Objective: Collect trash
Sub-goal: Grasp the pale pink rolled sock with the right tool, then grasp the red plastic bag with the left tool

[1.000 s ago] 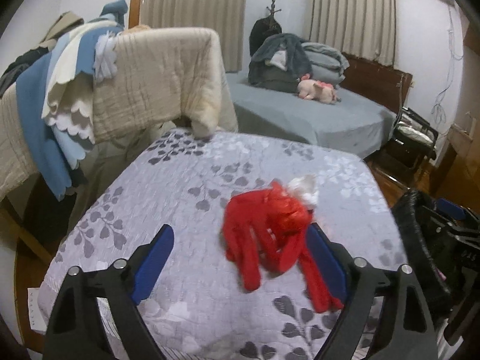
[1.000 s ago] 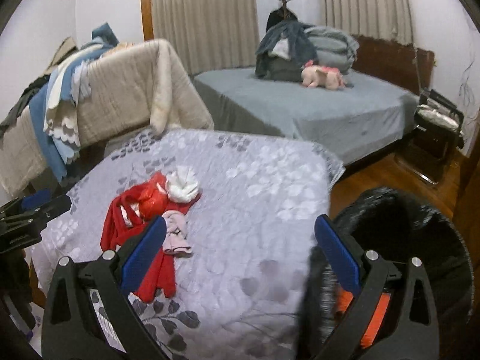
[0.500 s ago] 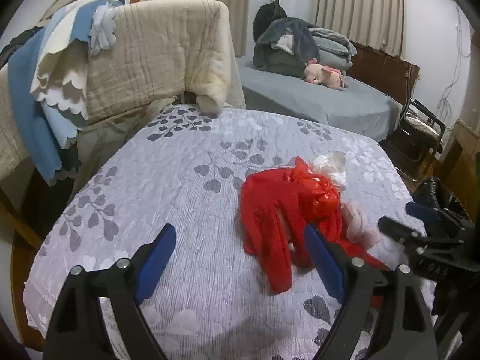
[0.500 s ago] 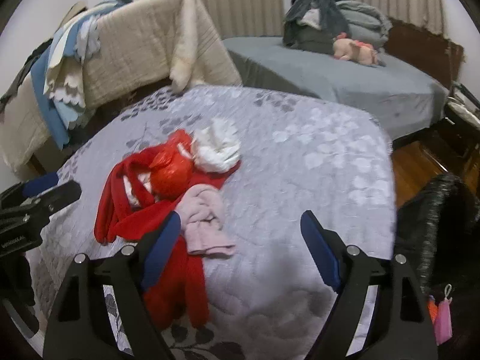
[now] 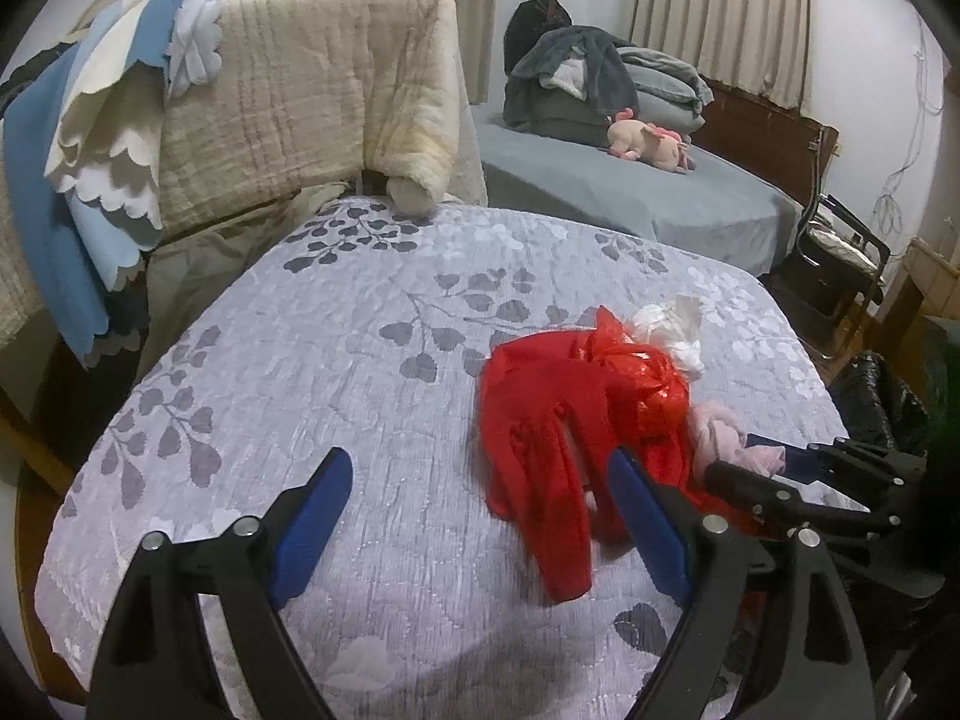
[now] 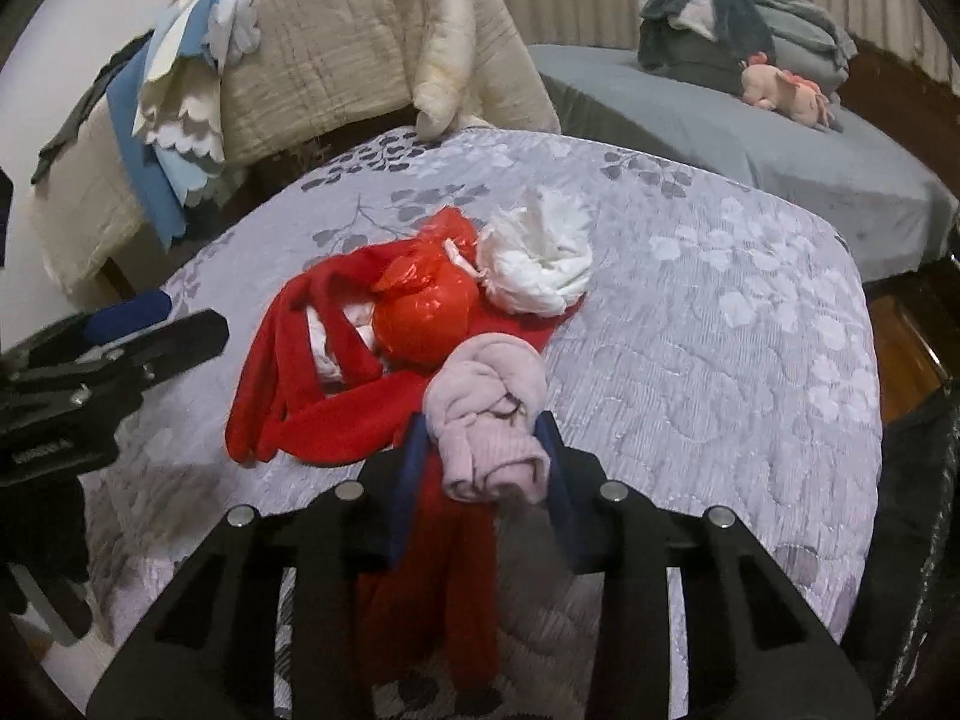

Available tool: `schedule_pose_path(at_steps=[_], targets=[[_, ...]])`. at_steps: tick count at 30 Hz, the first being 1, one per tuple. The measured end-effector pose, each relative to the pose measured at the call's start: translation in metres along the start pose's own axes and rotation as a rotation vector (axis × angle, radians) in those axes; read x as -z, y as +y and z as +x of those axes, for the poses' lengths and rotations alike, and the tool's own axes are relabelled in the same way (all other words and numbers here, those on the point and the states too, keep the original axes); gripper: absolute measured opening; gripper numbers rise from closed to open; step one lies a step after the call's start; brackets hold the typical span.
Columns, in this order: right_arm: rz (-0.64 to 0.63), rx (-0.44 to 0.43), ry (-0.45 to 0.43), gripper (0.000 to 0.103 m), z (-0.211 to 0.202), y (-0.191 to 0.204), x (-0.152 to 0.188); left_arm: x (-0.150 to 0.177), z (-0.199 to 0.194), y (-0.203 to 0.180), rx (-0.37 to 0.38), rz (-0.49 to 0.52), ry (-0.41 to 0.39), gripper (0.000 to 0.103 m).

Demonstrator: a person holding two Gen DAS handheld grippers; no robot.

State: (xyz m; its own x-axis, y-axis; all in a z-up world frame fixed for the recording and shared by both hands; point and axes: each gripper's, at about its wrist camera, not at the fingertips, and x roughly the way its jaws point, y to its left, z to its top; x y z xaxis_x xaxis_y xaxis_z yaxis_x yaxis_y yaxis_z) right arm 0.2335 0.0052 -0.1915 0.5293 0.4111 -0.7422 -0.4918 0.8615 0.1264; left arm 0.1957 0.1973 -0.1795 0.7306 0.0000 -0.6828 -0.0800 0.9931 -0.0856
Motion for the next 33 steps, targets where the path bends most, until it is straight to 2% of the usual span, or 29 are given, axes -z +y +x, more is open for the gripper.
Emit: schedule_pose_path(at_steps=[7, 15, 19, 22, 29, 30, 32, 33], targets=[[0.056, 0.034, -0.044, 0.035, -0.024, -0.021, 0.0, -0.004, 0.0, -0.014, 0.026, 0.011, -0.009, 0.084], [0.1, 0.096, -0.076, 0.035, -0.034, -0.054, -0.003, -0.015, 0.013, -0.051, 0.101, 0.038, -0.007, 0.069], [0.118, 0.104, -0.079, 0.035, -0.033, -0.064, -0.003, -0.021, 0.024, -0.07, 0.122, 0.064, -0.012, 0.058], [0.122, 0.106, -0.08, 0.035, -0.032, -0.068, -0.003, -0.023, 0.037, -0.08, 0.129, 0.08, -0.001, 0.052], [0.13, 0.099, -0.079, 0.035, -0.031, -0.072, -0.002, -0.022, 0.064, -0.09, 0.106, 0.094, 0.036, 0.052], [0.133, 0.097, -0.076, 0.035, -0.031, -0.072, -0.002, -0.021, 0.067, -0.091, 0.1, 0.098, 0.04, 0.05], [0.138, 0.092, -0.073, 0.035, -0.031, -0.072, -0.002, -0.021, 0.072, -0.092, 0.079, 0.11, 0.048, 0.04], [0.137, 0.091, -0.073, 0.035, -0.031, -0.072, -0.002, -0.021, 0.072, -0.092, 0.076, 0.111, 0.048, 0.039]])
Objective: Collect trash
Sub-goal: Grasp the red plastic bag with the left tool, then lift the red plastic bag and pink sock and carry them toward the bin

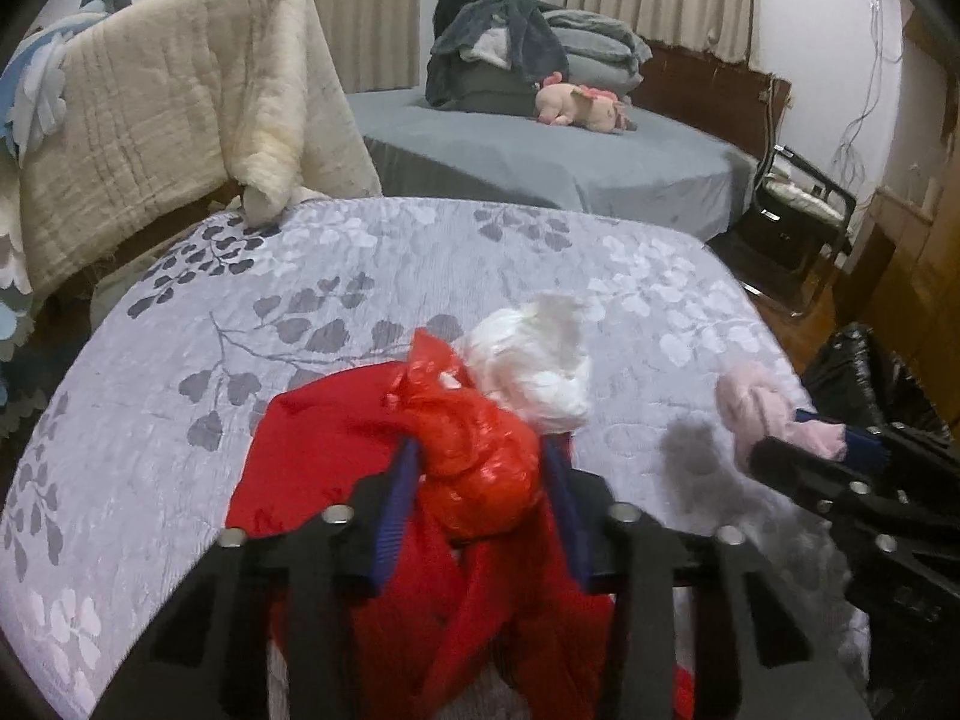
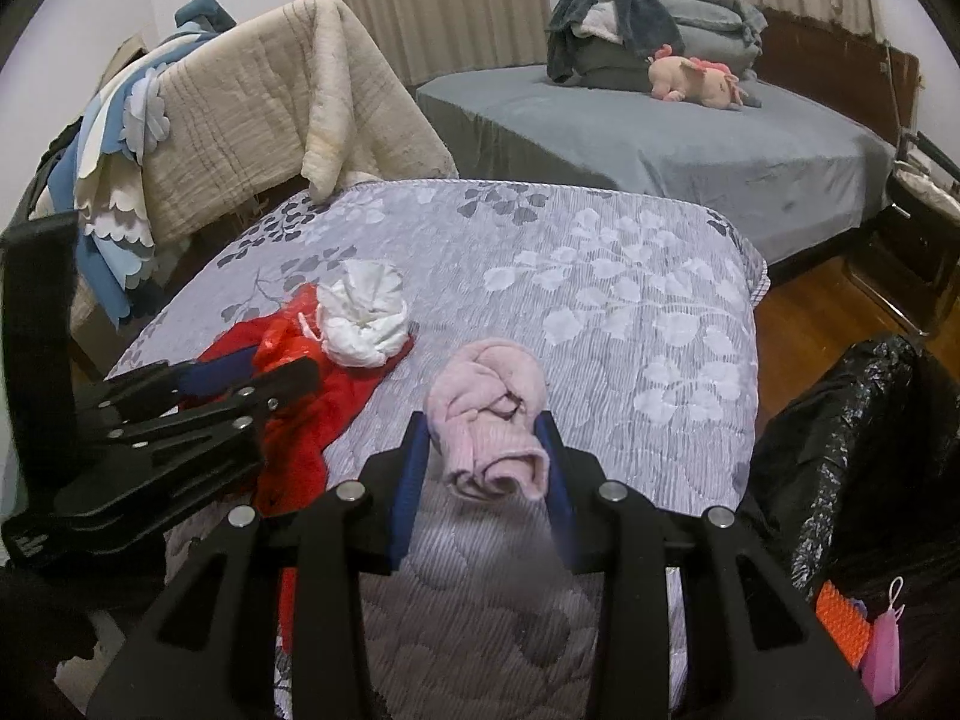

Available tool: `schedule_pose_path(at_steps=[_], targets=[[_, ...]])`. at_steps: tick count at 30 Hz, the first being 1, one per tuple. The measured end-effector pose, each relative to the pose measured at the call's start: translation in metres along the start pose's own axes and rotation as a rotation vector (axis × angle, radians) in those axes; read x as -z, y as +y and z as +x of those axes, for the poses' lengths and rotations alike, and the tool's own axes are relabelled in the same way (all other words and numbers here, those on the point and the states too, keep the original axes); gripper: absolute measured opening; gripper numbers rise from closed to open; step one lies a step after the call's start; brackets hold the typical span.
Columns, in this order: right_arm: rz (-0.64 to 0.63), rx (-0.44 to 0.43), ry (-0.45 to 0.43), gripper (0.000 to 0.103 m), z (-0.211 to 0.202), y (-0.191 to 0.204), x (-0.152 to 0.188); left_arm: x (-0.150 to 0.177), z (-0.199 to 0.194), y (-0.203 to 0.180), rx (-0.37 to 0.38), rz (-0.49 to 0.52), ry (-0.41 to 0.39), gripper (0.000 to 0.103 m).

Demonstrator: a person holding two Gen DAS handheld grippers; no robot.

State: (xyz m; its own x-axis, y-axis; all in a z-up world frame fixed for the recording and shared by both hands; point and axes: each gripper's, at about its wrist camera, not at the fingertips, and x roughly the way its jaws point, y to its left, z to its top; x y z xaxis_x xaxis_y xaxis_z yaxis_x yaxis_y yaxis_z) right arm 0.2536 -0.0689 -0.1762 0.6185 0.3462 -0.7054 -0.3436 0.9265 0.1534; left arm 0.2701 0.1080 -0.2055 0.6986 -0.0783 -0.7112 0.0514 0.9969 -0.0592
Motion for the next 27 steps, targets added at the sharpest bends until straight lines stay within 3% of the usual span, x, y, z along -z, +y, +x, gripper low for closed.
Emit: schedule_pose_path(at_steps=[4, 10, 27], targets=[[-0.004, -0.007, -0.01, 0.035, -0.006, 0.002, 0.001, -0.001, -0.01, 0.001, -0.001, -0.014, -0.021, 0.033], [-0.002, -0.022, -0.037, 0.035, -0.025, 0.005, 0.0, -0.002, -0.05, -0.003, 0.026, -0.021, -0.08, 0.033], [-0.023, -0.01, -0.125, 0.035, -0.097, 0.001, 0.004, 0.011, -0.123, -0.031, 0.073, 0.003, -0.15, 0.033]])
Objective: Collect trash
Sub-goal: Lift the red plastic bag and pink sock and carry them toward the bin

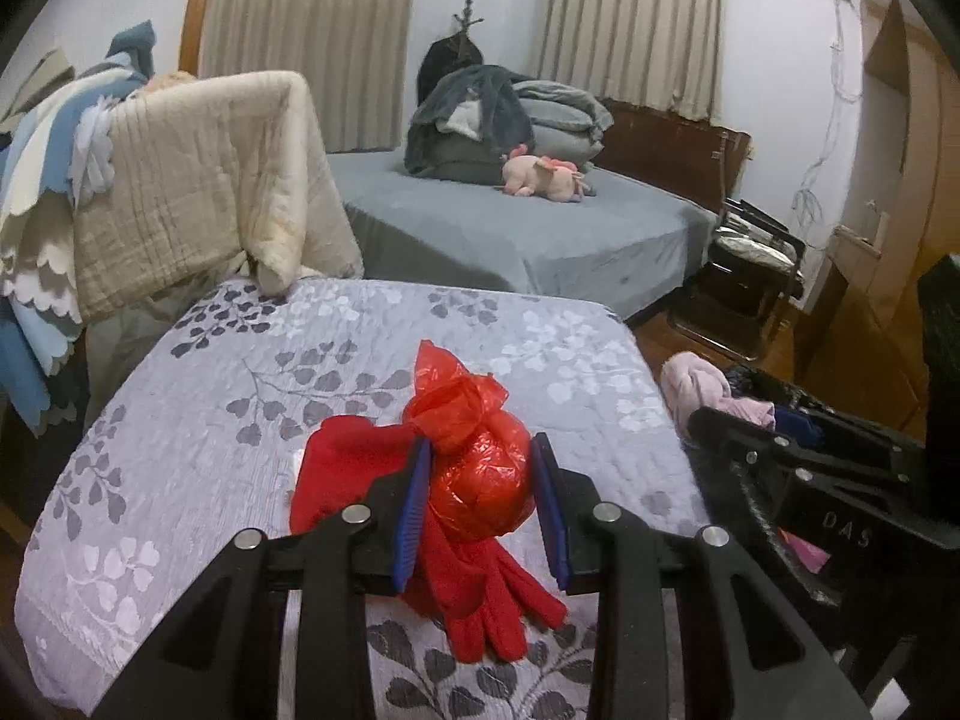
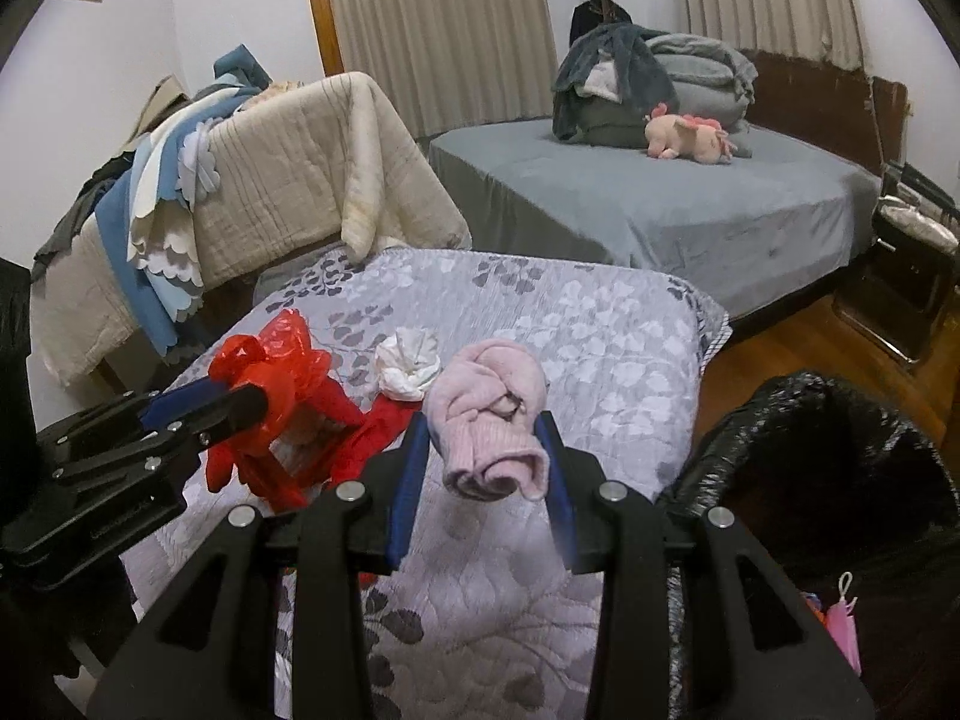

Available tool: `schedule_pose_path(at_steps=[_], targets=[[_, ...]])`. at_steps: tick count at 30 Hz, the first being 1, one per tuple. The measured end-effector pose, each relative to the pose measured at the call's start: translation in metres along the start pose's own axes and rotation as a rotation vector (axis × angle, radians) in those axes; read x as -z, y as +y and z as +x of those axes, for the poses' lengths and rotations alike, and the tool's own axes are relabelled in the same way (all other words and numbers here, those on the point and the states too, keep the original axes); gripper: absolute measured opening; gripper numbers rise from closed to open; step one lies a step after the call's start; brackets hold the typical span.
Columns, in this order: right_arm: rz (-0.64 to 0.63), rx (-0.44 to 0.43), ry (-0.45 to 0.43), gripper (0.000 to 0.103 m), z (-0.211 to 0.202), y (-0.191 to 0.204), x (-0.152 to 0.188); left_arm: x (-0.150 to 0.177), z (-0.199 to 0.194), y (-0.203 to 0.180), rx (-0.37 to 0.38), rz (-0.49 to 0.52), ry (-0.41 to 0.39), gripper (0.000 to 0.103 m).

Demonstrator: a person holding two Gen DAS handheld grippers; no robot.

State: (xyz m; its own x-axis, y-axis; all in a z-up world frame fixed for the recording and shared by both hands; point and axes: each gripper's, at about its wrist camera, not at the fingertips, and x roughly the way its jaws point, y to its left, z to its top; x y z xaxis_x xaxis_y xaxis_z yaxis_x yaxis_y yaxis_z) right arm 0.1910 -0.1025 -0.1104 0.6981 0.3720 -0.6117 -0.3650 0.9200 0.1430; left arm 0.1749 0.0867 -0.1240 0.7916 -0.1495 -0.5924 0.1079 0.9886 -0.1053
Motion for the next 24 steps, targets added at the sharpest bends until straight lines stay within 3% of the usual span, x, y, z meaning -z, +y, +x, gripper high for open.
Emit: schedule_pose_path(at_steps=[11, 24], targets=[[0.0, 0.034, 0.064, 0.035, 0.008, -0.004, 0.025, 0.042, 0.026, -0.005, -0.006, 0.016, 0.097, 0.036], [-0.008, 0.027, 0.082, 0.035, 0.013, -0.001, 0.033, 0.068, 0.022, -0.006, -0.036, -0.001, 0.116, 0.043]])
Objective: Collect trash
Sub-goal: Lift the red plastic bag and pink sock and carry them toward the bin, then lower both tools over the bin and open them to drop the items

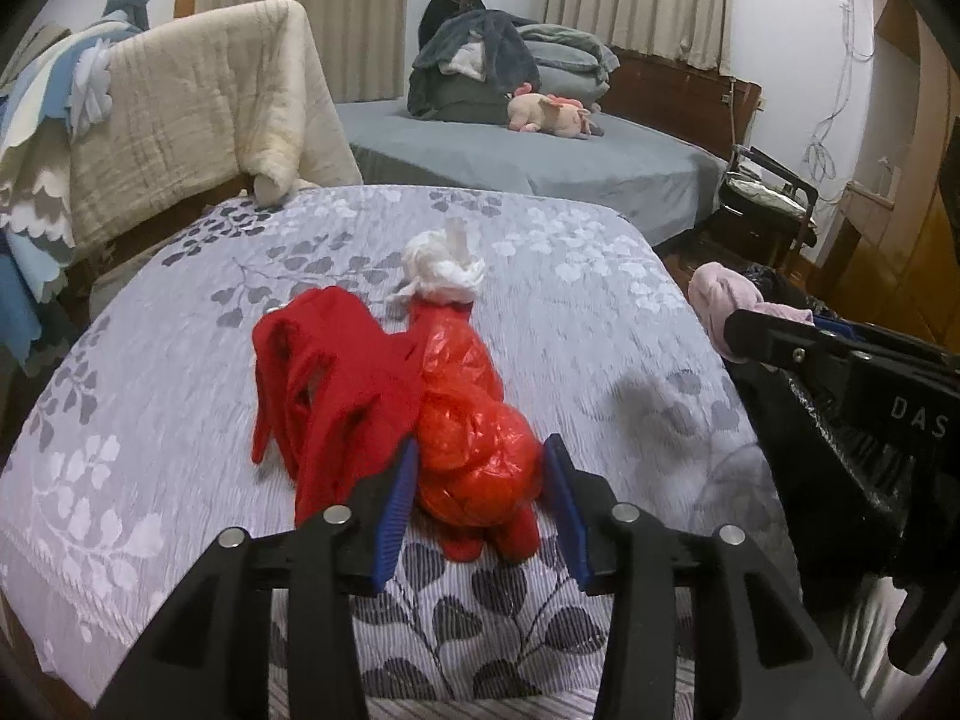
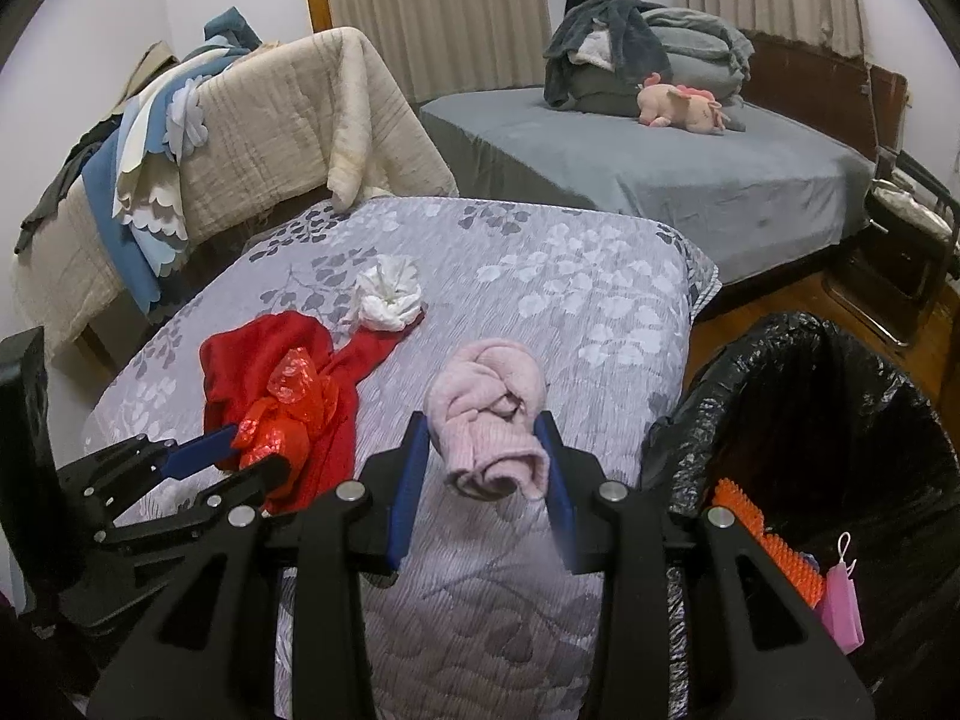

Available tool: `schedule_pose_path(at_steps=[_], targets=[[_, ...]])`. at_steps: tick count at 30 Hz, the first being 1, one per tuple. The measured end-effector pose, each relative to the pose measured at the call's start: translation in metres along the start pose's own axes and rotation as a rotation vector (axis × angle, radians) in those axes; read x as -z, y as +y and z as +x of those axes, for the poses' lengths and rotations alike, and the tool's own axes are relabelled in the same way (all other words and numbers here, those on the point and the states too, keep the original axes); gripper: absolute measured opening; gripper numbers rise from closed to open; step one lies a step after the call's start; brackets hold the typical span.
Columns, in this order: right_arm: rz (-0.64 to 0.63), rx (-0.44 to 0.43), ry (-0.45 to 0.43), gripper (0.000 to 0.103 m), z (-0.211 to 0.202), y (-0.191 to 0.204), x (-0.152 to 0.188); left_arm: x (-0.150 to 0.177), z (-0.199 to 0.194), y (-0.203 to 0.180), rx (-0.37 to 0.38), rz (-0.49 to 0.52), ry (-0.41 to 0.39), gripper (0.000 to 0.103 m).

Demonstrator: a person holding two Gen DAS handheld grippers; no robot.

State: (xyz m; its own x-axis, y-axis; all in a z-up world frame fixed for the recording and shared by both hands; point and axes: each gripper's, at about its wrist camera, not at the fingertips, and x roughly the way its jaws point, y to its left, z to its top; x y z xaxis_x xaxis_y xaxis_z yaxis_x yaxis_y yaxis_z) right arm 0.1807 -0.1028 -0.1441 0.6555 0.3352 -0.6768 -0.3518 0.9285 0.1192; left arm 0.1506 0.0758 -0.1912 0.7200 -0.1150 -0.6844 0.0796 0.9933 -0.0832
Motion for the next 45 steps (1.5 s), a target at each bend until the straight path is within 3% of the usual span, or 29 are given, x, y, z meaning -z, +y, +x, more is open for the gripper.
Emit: schedule_pose_path(at_steps=[7, 16, 19, 33, 45], targets=[[0.003, -0.002, -0.001, 0.035, -0.002, 0.0, 0.003, 0.002, -0.007, -0.008, -0.006, 0.011, -0.022, 0.043], [0.007, 0.002, 0.0, 0.035, -0.004, -0.002, 0.006, -0.01, 0.017, -0.01, -0.033, 0.006, -0.015, 0.043], [0.013, 0.006, -0.006, 0.035, -0.006, -0.005, 0.006, -0.013, 0.021, -0.012, -0.037, 0.005, -0.014, 0.034], [0.036, 0.025, -0.098, 0.035, -0.054, -0.024, -0.006, -0.037, -0.037, -0.054, 0.068, 0.056, -0.123, 0.031], [0.071, 0.098, -0.177, 0.035, -0.11, -0.058, 0.0, -0.058, -0.061, -0.098, 0.139, 0.099, -0.176, 0.031]])
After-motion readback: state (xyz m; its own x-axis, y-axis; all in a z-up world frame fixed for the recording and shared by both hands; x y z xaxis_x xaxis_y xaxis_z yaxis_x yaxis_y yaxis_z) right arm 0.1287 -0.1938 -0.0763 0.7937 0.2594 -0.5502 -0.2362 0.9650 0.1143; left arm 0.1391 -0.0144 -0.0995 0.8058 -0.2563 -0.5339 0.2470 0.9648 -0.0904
